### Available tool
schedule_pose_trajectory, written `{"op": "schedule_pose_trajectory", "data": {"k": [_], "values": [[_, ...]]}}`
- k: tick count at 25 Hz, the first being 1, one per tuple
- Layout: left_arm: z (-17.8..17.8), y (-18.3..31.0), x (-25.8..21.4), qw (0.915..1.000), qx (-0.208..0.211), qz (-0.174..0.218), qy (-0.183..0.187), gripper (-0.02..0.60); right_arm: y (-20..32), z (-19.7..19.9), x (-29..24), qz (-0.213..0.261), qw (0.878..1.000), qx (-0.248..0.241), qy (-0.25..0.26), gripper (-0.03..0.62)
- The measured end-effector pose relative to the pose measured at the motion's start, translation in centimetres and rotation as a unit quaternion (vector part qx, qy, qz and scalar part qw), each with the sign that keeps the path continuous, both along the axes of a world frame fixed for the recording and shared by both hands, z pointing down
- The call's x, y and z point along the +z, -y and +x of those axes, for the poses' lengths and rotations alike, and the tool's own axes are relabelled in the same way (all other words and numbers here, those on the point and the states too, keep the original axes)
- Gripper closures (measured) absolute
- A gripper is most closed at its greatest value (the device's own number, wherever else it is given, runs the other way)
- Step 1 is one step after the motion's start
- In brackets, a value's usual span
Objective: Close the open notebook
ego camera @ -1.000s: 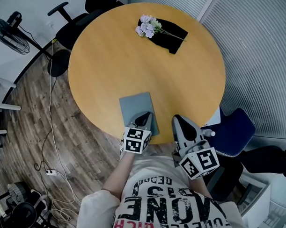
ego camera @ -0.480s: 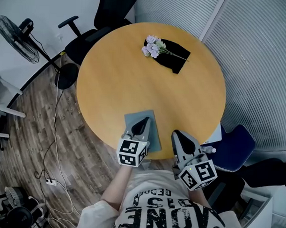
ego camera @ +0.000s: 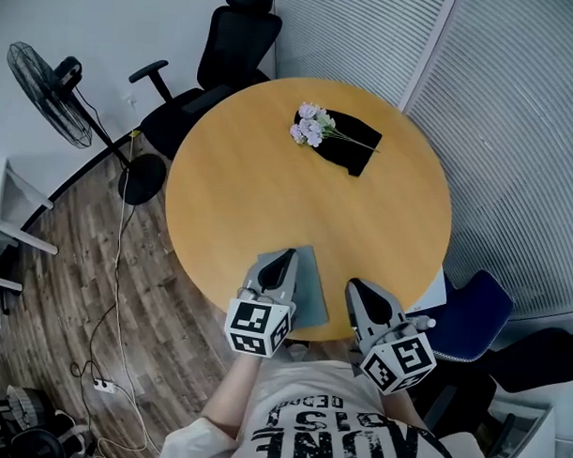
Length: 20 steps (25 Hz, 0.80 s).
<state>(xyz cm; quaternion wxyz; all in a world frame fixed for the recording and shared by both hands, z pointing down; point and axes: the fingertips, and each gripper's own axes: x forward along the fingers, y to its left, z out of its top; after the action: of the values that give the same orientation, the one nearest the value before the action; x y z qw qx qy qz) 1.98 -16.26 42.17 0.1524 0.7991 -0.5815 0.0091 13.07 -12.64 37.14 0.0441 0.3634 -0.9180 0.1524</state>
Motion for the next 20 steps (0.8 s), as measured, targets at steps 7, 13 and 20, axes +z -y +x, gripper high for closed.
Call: {"op": "schedule_pose_trajectory", "data": {"k": [7,13,20], "values": [[-1.7,-1.2,-3.3,0.9994,-0.002,0.033,-0.002,0.572,-0.5,-0.7,-0.9,0.006,1.0,0.011,-0.007,0.582],[-3.9,-2.7,-6.3,0.998,-0.004,0.063,0.004,0.572,-0.6,-2.1,-2.7,0.019,1.0,0.024,-0.002,0.582],[-6.4,-4.7,-8.6,0.9964,-0.009,0.084,0.007,0.571,-1.6,-4.0,-4.4,0.035,0.999,0.03,0.002,0.582]]}}
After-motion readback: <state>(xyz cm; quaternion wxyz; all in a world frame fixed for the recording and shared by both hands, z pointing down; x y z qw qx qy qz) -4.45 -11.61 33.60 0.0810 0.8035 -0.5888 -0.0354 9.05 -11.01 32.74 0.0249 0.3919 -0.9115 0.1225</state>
